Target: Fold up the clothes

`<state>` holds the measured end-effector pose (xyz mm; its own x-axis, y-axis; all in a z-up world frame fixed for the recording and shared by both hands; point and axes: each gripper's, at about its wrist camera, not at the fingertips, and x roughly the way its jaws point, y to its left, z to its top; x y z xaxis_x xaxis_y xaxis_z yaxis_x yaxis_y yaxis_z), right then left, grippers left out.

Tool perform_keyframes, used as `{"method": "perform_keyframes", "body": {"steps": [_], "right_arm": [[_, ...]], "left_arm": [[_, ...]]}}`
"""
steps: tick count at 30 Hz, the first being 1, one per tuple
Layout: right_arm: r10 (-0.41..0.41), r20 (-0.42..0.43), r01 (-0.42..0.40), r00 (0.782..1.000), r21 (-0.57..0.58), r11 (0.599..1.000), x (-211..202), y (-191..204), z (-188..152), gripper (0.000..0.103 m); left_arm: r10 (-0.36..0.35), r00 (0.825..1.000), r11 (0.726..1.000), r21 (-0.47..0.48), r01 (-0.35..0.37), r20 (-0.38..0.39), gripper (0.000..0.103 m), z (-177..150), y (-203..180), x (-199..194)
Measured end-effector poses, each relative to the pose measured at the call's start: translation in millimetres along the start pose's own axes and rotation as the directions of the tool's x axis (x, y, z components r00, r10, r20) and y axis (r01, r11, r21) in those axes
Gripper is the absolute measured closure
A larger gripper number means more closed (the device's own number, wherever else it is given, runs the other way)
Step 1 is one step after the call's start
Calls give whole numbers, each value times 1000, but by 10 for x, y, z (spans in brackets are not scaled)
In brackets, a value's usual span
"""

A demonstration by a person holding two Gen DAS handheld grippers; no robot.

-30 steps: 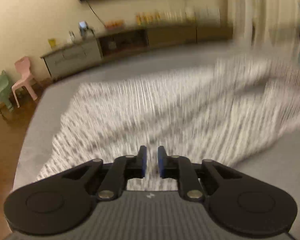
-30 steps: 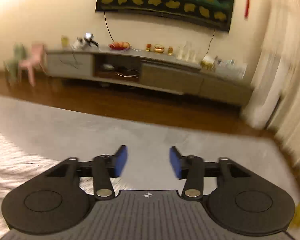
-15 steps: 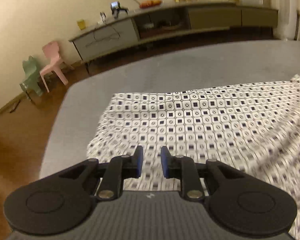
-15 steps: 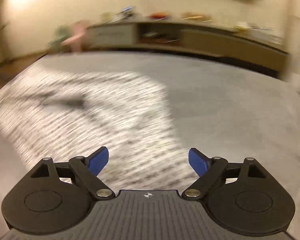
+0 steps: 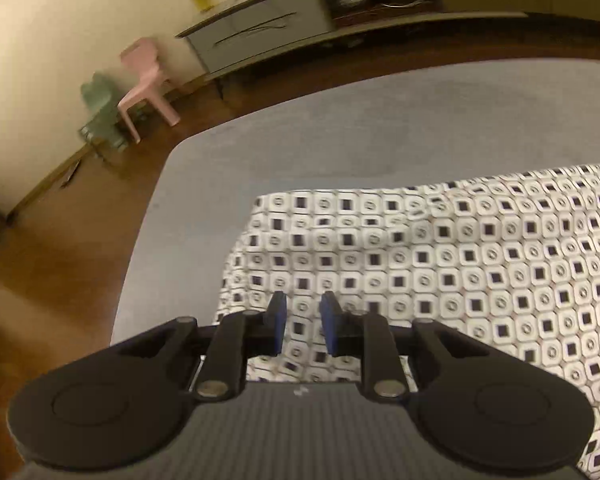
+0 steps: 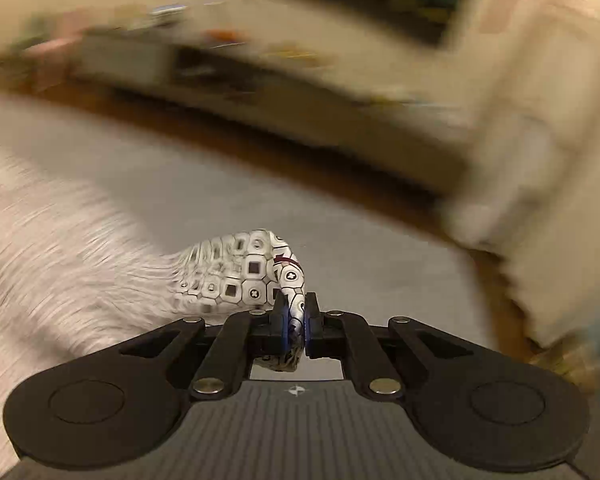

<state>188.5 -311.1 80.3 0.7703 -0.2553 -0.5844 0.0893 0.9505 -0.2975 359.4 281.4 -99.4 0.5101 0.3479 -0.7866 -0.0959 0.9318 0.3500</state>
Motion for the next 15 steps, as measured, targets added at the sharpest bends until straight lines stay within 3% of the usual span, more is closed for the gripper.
{"method": "perform_keyframes", "body": {"steps": [1, 2, 3, 5, 7, 9, 11, 15], "right_arm": [[-43, -13, 44, 999, 58, 997, 139, -97, 49, 73], [-101, -44, 105, 994, 106, 989, 255, -158, 63, 48], [-139, -61, 146, 988, 150, 978, 314, -195, 54, 47], [-124, -40, 129, 992, 222, 967, 228, -158, -56, 44], [-2, -18, 6, 1000, 242, 970, 123, 22, -223, 31], [104, -27, -97, 994, 193, 976, 136, 283, -375, 29], [157, -29, -151, 987, 147, 978, 200, 468, -448, 29], [192, -76, -179, 978, 149, 972, 431, 496, -417, 31]], "left_arm": [[4, 1000, 1000, -26, -4, 20, 83, 1, 79, -43], [8, 999, 999, -52, -6, 42, 83, -6, 168, -95], [6, 998, 997, -71, -2, 58, 83, -17, 255, -125], [-25, 997, 996, -85, 31, 75, 84, -42, 397, -145], [-100, 994, 994, -48, 102, 42, 82, -57, 410, -73], [-131, 991, 991, 12, 131, 15, 82, -69, 324, 9], [-98, 995, 994, 48, 97, 16, 85, -41, 225, 87], [21, 1000, 999, 38, -21, -7, 94, 146, 206, 276]]}}
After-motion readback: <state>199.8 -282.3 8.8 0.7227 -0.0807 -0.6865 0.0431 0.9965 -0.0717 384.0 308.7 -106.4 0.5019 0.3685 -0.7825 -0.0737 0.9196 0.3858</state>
